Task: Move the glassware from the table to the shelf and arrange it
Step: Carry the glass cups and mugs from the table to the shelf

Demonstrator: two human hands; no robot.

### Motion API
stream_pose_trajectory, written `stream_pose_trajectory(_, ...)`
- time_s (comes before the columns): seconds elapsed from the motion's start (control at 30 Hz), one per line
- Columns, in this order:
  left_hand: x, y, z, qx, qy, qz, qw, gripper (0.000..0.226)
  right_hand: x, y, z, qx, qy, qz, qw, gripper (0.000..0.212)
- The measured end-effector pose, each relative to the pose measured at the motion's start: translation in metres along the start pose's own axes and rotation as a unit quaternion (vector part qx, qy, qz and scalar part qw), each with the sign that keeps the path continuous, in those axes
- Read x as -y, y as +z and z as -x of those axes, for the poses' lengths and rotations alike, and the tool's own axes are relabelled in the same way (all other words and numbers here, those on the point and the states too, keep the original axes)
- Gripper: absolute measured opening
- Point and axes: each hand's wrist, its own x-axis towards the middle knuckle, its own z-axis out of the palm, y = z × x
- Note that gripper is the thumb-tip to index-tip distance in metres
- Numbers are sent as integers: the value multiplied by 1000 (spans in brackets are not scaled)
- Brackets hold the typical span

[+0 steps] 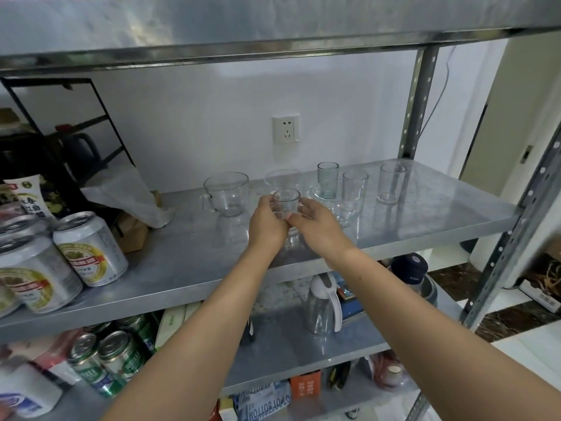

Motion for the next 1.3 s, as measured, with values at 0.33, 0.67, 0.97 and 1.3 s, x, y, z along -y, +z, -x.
stream_pose_trajectory(0.33, -22, -21, 7, -59, 71, 75, 993, 50, 22, -23, 7, -32, -17, -14, 999, 64)
stream_pose_trajectory(0.67, -105, 42, 37, 64, 123, 215, 967, 29, 36, -123, 36, -160, -69, -48, 984, 52)
stream_pose_trajectory(0.97, -156, 168, 104, 298, 101, 247, 917, 26, 8, -246, 126, -340, -39, -24, 939, 51)
stream_pose_trajectory(1.3, -185, 253, 217, 480, 102, 275, 827, 22, -16, -305, 258, -527, 18, -11, 849, 47)
